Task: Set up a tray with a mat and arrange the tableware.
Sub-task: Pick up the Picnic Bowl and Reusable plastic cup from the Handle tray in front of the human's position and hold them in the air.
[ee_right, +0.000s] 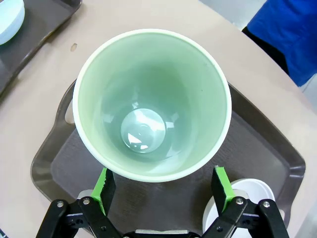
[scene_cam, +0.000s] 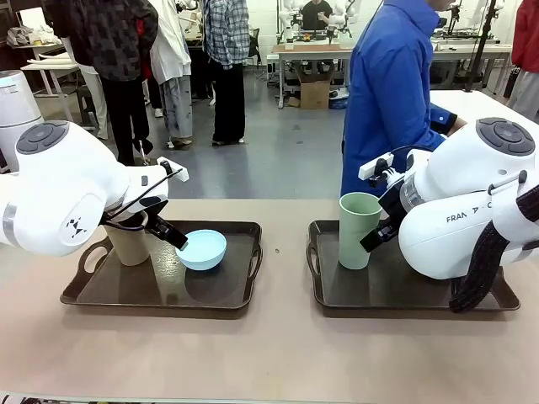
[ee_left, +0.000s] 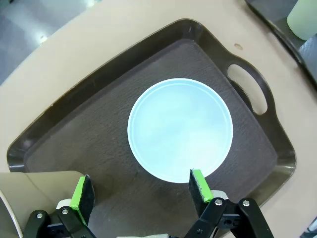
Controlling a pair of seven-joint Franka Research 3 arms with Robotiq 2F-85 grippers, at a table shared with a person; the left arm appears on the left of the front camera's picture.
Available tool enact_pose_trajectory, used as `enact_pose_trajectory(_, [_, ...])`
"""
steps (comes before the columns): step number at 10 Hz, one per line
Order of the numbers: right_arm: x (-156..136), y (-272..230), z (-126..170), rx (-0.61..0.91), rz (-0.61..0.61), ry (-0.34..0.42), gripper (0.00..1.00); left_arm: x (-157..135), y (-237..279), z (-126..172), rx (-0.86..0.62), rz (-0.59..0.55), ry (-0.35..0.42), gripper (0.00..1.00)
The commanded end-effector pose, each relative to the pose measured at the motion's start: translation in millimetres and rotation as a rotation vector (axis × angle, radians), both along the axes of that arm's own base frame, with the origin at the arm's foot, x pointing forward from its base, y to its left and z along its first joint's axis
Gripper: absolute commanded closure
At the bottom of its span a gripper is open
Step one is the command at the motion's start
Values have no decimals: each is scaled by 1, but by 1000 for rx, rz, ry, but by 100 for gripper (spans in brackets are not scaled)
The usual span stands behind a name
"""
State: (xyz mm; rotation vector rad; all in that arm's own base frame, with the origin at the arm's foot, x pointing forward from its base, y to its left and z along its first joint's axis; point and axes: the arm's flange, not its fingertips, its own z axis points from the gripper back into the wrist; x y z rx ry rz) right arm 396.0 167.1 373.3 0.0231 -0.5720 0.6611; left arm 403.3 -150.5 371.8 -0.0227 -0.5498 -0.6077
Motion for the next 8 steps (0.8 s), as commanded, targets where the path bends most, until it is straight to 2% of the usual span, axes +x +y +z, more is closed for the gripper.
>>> enact_pose_trajectory(1, [0,0,0,0,0,0,0,0,0,0,0,0,0,0])
enact_pose_trajectory(5, [0,0,0,0,0,0,0,0,0,0,0,0,0,0])
enact_pose_trajectory(6, [0,0,0,0,0,0,0,-12,6,12,-36,-28,-17,0])
enact_pose_trajectory(7, [-18,1,6,-16,-18,35,0,-31,10,22,-5,-31,-23,0])
enact_pose_trajectory(8, [-36,-5,14,-26,-64,52,0,-45,11,28,32,-14,7,0])
